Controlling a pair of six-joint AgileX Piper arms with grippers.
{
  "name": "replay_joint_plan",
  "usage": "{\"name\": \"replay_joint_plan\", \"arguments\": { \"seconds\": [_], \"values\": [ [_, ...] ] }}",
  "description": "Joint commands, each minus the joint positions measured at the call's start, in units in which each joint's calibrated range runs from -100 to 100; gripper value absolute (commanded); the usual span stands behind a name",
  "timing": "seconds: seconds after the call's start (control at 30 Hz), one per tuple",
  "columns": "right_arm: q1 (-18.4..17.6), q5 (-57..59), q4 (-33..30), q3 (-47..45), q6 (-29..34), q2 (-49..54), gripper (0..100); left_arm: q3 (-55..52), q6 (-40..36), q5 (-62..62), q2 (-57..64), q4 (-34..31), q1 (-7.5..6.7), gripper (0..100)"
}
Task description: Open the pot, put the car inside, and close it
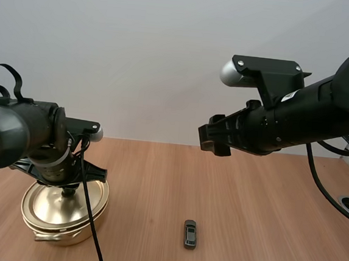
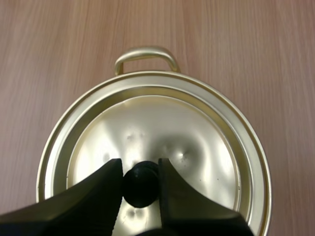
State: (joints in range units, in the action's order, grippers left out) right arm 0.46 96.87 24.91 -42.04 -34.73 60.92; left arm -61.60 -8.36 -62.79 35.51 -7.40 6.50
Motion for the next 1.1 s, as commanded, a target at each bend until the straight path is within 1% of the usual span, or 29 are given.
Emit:
{"name": "replay_joint_plan", "arguments": {
  "seconds": [0.0,0.1,0.23,0.3,0.37,0.43,0.57,0.63,0.67,0.7,0.87,1.0,1.07],
  "values": [
    [0.0,0.0,0.1,0.0,0.0,-0.1,100,1.5,-1.9,-0.1,0.0,-0.7,0.03,0],
    [0.0,-2.3,-0.3,0.0,0.0,-0.1,100,4.4,-2.3,-0.5,0.0,-1.8,0.03,0],
    [0.0,-5.5,0.0,0.0,0.0,-0.3,100,9.8,-2.3,-5.1,0.7,-3.0,0.03,0],
    [0.0,-4.4,0.1,0.0,0.0,-1.7,100,13.2,-2.3,-7.3,1.7,-3.0,0.03,0],
    [0.0,-0.9,0.1,0.0,0.0,-4.0,100,16.6,-2.3,-10.0,3.0,-3.0,0.03,0],
    [0.0,3.1,0.3,-0.1,0.0,-7.4,100,20.9,-2.3,-14.6,4.5,-3.0,0.03,0],
    [0.0,3.1,1.5,-1.3,-0.7,-14.5,100,29.5,-1.8,-26.4,6.9,-3.0,0.03,0],
    [0.0,3.1,2.7,-2.2,-2.2,-19.0,100,32.0,-1.5,-29.5,7.8,-2.9,0.03,0],
    [0.0,3.1,3.5,-2.5,-3.2,-22.2,100,35.8,-0.8,-34.7,9.7,-2.1,0.03,0],
    [0.0,3.1,4.0,-2.7,-3.4,-24.1,100,37.0,-0.8,-35.9,10.7,-1.9,0.03,0],
    [0.0,3.1,4.9,-5.6,-3.4,-30.6,100,38.3,-0.8,-37.2,15.3,-1.4,0.03,0],
    [0.0,3.1,5.2,-9.8,-3.7,-34.0,100,38.3,-0.6,-37.2,16.9,-0.7,0.03,0],
    [0.0,0.4,5.2,-12.1,-3.7,-34.8,100,38.3,-0.5,-37.2,17.1,-0.2,0.03,0]
  ]
}}
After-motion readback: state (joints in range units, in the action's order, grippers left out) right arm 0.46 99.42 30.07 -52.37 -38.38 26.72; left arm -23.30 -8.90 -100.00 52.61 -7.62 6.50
